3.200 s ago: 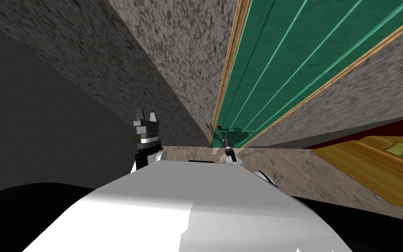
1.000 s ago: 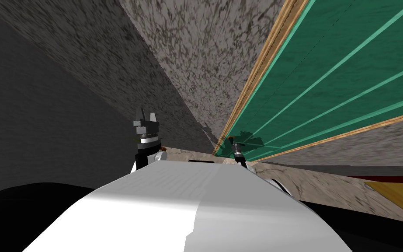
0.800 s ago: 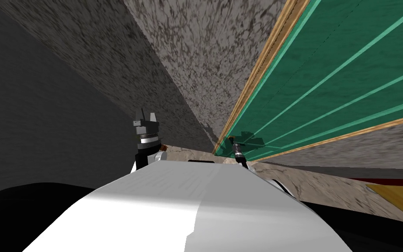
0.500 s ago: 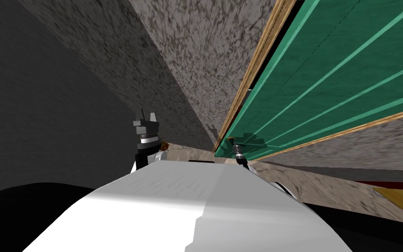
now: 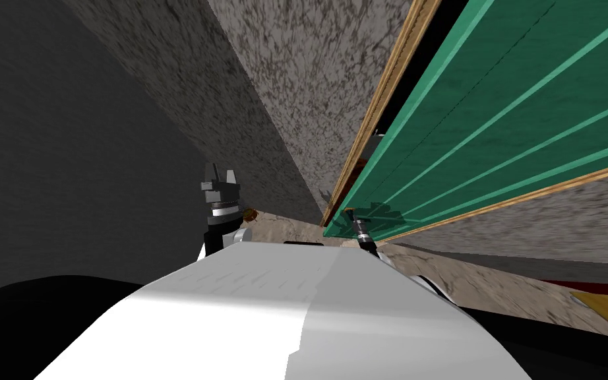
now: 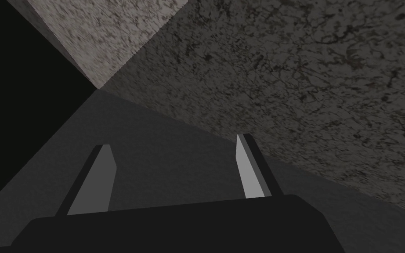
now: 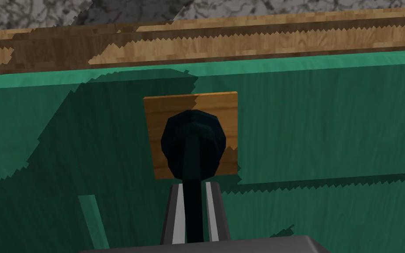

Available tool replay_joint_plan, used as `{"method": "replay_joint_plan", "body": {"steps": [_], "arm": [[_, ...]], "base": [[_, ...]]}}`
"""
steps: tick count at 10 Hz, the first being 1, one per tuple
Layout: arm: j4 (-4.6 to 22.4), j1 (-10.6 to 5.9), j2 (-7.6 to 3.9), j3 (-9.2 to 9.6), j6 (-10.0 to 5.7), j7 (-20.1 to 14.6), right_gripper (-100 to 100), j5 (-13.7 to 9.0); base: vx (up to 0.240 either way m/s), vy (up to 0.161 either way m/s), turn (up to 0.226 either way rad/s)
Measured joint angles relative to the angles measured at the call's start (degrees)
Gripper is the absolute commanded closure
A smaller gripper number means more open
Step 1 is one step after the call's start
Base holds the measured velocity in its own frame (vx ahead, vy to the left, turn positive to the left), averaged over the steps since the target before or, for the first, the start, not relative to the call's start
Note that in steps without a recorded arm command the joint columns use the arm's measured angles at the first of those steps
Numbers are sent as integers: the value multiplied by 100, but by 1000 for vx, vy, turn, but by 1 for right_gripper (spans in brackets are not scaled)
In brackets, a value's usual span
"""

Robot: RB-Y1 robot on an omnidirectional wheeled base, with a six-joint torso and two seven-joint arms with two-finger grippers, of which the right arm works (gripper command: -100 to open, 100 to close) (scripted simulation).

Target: Pull the door open

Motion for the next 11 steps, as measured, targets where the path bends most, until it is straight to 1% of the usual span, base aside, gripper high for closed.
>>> {"method": "replay_joint_plan", "body": {"steps": [1,2,3,4,5,6,7,8,9,10,11], "arm": [[100,-14,-33,53,-116,-69,100,34],[124,-1,-22,71,-134,-82,100,45],[192,19,-61,90,-208,-112,100,49],[252,47,-103,107,-341,-150,100,50],[475,13,-125,147,-555,-198,100,67],[413,101,-141,178,-599,-232,100,82],[352,156,-136,193,-574,-238,100,90],[813,-9,-159,226,-854,-292,100,104],[340,303,-217,214,-715,-288,100,85],[-37,546,-304,230,-603,-316,100,78],[84,508,-318,263,-732,-364,100,93]], "base": [[-91,-23,23],[-132,-33,173],[-235,-73,199],[-208,-95,162],[-128,-67,52],[-49,-22,-22],[-112,-44,170],[-120,-59,114],[-175,-70,209],[-166,-70,119],[-86,-35,-2]]}}
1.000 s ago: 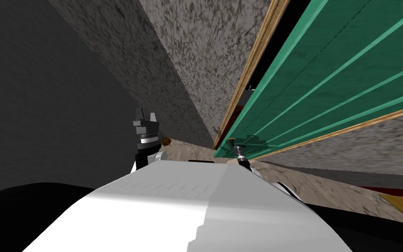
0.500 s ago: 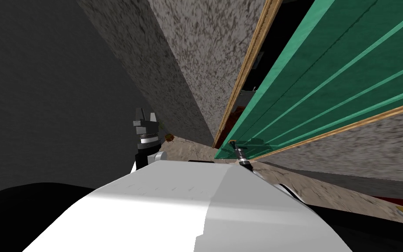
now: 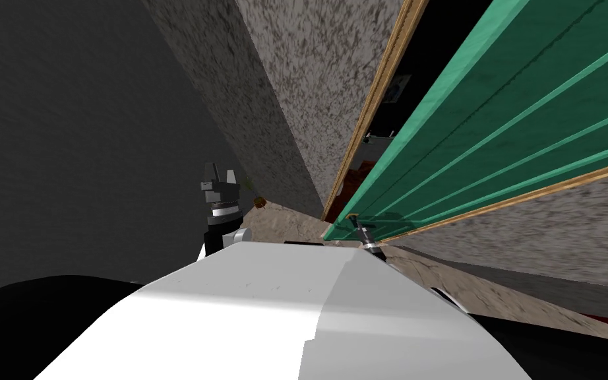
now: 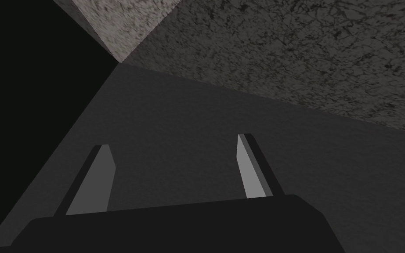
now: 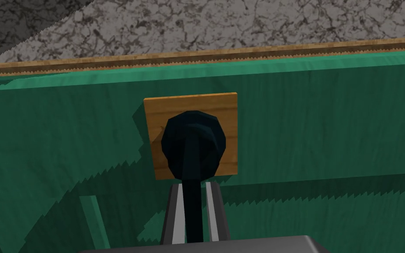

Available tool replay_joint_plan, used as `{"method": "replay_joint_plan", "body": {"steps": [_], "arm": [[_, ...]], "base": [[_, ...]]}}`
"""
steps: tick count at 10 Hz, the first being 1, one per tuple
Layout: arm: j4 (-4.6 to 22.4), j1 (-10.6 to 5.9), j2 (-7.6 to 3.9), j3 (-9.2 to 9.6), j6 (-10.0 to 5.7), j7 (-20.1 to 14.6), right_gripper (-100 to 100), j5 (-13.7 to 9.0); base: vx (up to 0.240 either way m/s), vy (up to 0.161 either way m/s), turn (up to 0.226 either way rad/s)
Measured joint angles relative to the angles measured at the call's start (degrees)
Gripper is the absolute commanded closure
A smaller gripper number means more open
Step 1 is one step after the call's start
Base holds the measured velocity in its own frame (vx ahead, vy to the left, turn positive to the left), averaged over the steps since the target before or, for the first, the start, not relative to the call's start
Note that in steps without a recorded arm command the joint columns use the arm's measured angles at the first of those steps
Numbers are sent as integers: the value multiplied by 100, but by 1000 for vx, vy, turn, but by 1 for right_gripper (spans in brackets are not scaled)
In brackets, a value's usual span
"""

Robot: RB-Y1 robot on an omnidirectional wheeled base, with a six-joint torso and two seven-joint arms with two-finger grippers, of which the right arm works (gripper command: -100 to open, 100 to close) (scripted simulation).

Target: Pull the door open

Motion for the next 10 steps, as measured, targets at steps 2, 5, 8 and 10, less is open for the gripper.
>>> {"method": "replay_joint_plan", "body": {"steps": [2,5,8,10], "arm": [[289,-26,-20,47,-296,-54,100,24],[350,-14,-39,66,-398,-73,100,18],[384,50,-65,109,-524,-99,100,14],[303,171,-108,130,-551,-116,100,0]], "base": [[-101,-32,78],[-189,-84,196],[-258,-105,205],[-259,-98,220]]}}
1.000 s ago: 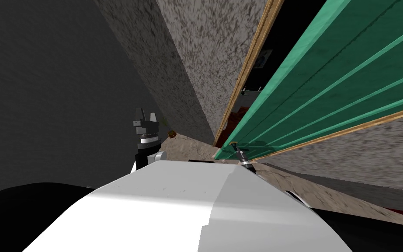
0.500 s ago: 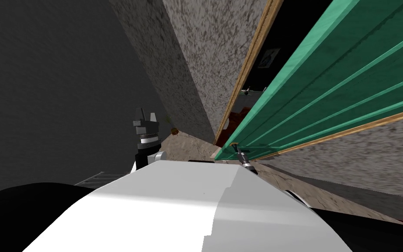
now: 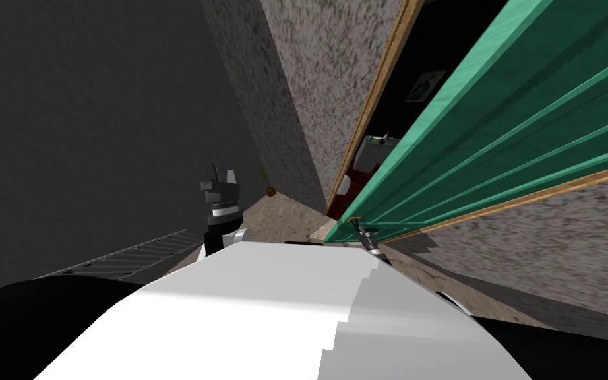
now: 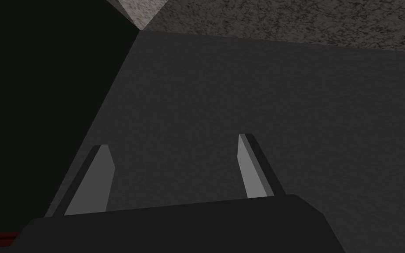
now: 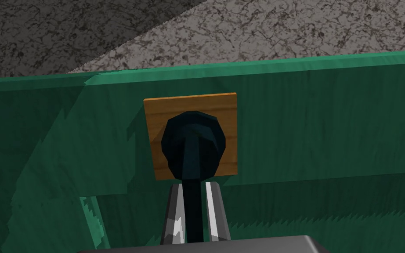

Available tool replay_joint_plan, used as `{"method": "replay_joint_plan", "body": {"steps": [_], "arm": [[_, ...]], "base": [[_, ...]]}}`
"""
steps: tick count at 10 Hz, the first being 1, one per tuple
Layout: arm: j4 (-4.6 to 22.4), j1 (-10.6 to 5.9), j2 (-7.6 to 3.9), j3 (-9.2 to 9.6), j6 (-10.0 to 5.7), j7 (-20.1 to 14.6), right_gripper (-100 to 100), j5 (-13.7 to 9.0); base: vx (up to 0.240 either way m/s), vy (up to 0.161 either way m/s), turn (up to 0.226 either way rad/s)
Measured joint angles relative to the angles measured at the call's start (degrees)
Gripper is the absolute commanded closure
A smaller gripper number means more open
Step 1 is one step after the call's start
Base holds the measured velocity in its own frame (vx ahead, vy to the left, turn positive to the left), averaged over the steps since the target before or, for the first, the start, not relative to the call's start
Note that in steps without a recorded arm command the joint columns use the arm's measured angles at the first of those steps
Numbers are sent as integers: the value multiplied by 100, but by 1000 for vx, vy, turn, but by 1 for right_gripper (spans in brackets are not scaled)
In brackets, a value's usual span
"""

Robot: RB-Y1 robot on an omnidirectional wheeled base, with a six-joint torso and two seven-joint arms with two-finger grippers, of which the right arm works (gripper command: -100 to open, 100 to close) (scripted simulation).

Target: Pull the door open

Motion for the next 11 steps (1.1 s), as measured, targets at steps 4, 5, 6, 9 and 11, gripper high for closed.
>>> {"method": "replay_joint_plan", "body": {"steps": [4,5,6,9,11], "arm": [[131,30,-11,45,-146,-24,100,2],[221,-59,19,-7,-139,-17,100,52],[149,-81,37,-72,-60,-2,100,100],[123,-235,113,-226,135,21,100,261],[221,-447,201,-397,267,55,100,415]], "base": [[-170,-53,99],[-202,-73,147],[-208,-88,132],[-193,-67,120],[-228,-76,156]]}}
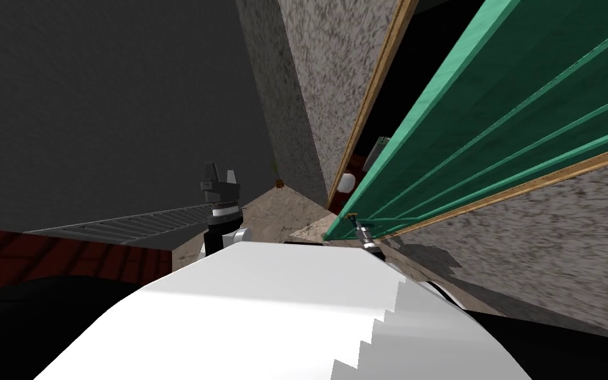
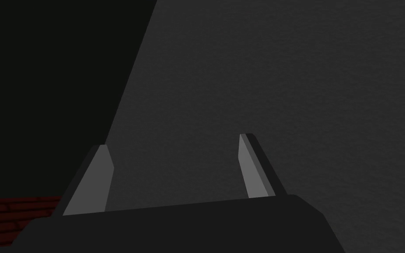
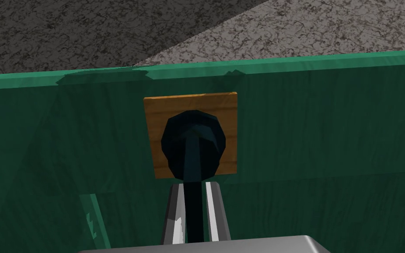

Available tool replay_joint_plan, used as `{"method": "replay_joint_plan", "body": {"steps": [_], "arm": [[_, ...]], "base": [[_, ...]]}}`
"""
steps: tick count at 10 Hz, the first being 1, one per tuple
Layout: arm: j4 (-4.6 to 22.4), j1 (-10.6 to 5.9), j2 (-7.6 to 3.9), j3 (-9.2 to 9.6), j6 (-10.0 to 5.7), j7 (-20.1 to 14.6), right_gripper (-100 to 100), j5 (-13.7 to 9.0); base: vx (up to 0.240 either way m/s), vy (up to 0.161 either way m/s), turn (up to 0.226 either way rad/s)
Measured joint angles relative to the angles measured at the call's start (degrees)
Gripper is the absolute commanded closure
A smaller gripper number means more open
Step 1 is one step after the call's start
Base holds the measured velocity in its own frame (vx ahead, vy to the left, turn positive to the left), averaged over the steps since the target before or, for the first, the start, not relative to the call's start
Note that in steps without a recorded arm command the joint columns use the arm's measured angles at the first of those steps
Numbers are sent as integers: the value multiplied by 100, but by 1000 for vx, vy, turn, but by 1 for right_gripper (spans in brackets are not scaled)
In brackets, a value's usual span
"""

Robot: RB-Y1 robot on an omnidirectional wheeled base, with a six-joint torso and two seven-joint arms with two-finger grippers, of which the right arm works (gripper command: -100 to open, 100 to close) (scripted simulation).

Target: Pull the door open

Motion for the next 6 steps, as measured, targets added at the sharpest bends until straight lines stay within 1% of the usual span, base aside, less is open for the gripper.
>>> {"method": "replay_joint_plan", "body": {"steps": [1,2,3,4,5,6], "arm": [[-108,-6,36,-85,125,22,100,71],[-196,-31,79,-165,260,37,100,149],[-38,-155,116,-187,250,43,100,196],[-87,-195,155,-260,340,48,100,271],[-8,-297,189,-300,365,60,100,315],[101,-428,232,-380,378,77,100,385]], "base": [[-209,-97,163],[-136,-62,51],[-153,-84,122],[-139,-68,99],[-168,-74,125],[-175,-121,166]]}}
